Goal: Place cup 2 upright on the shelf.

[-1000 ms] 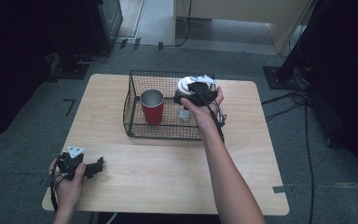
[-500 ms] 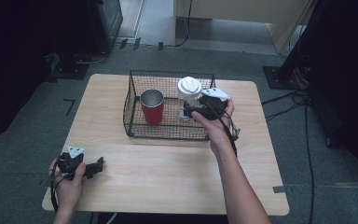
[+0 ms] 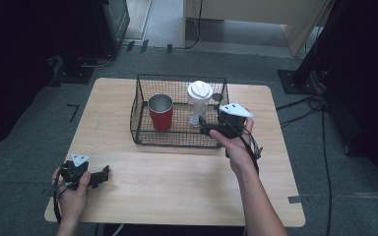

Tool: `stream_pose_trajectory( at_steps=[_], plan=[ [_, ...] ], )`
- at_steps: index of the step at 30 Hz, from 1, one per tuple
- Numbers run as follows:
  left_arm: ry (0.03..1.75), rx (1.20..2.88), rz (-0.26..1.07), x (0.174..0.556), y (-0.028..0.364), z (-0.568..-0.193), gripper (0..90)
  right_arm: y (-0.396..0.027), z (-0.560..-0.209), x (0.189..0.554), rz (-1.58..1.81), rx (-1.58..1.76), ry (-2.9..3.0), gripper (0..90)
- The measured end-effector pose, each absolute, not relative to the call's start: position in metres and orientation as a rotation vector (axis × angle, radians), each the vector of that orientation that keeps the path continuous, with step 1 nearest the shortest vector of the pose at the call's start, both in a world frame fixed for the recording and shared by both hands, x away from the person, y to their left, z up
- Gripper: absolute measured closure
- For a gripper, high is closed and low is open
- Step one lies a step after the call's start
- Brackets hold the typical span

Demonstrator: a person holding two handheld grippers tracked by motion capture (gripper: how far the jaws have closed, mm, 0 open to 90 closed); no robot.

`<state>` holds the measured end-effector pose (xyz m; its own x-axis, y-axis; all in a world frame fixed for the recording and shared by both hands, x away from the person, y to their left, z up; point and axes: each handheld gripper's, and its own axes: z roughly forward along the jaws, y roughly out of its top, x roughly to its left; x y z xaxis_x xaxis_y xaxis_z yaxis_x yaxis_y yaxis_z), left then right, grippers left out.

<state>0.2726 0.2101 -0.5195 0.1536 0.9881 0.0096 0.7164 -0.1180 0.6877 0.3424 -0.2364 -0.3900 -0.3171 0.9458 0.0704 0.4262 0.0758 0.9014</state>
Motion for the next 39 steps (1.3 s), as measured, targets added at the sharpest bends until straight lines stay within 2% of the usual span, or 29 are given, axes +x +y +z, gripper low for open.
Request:
stream_pose_trajectory(
  at_steps=[19, 39],
  plan=[
    [1.618, 1.896, 0.656, 0.273, 0.210, -0.519, 0.0, -0.265, -0.395, 0.307, 1.252, 1.375, 1.761, 0.4],
    [1.616, 1.899, 0.656, 0.273, 0.210, -0.519, 0.0, -0.315, -0.426, 0.284, 1.164, 1.459, 1.691, 0.4]
  ],
)
